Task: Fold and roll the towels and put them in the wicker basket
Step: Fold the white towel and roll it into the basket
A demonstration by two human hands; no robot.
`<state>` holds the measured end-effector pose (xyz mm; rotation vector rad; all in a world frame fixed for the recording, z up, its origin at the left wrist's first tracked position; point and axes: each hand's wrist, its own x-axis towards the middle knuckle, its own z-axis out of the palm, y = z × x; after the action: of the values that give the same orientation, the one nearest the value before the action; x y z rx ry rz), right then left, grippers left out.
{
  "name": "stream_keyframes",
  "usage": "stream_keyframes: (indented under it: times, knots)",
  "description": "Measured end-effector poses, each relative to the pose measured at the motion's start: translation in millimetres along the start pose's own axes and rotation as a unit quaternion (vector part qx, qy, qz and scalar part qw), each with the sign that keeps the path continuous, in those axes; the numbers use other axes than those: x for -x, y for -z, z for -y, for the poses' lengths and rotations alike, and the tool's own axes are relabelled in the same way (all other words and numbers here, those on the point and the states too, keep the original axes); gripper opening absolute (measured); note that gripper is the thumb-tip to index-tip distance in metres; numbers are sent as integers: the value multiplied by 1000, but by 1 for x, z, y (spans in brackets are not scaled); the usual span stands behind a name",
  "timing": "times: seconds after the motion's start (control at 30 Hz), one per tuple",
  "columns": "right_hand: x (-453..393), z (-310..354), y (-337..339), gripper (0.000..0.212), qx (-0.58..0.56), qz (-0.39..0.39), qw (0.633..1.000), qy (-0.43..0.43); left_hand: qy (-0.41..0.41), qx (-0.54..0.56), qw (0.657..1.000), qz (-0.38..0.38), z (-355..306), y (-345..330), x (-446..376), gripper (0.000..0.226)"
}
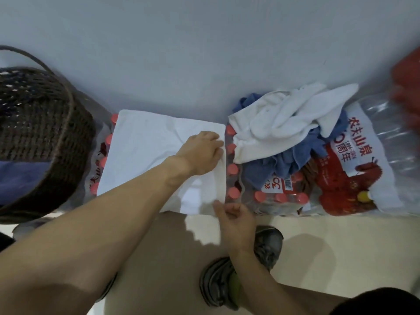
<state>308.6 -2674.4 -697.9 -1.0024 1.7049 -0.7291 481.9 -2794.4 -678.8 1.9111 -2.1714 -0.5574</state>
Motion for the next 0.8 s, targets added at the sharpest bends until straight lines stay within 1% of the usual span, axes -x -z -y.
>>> stream_keyframes:
  times: [0.1, 0.2, 0.27, 0.3, 0.43, 0.5, 0.57, 0.63, 0.67, 0.73, 0.77, 0.8]
  knots:
    - [-2, -1, 3, 22, 9, 35, 999, -33, 24, -9, 999, 40, -5, 10, -8, 42]
    - [1, -9, 11, 12, 48, 38, 998, -3, 48, 2, 997, 62, -2, 15, -17, 42]
    - [2, -16, 20, 11, 78, 66, 995, 20, 47, -1, 996, 70, 1, 17, -20, 39]
    - [2, -18, 24, 11, 84, 82, 993, 13, 47, 3, 996, 71, 2, 17, -20, 38]
    - [-11, -16, 25, 14, 53, 100, 989, -91, 46, 23, 996, 74, 4, 18, -24, 36]
    - [-15, -15, 20, 15, 59, 128, 983, -120, 37, 24, 997, 59, 5, 19, -29, 34]
    - [-17, -15, 17, 13, 33, 163, 976, -140, 37, 31, 999, 10, 6, 21, -36, 31]
    - [-15, -16, 18, 7, -1, 190, 971, -147, 48, 32, 998, -34, 9, 21, -44, 33]
    - [-14, -17, 18, 15, -12, 192, 971, -143, 58, 30, 997, -29, 11, 20, -47, 37]
    - [-13, -17, 18, 37, -22, 162, 978, -130, 75, 9, 997, 20, 12, 19, -55, 42]
    - [-13, -17, 19, 42, -17, 142, 983, -116, 78, -8, 996, 38, 13, 19, -58, 43]
    - [-13, -17, 20, 41, -10, 127, 987, -102, 78, -19, 996, 43, 13, 19, -61, 42]
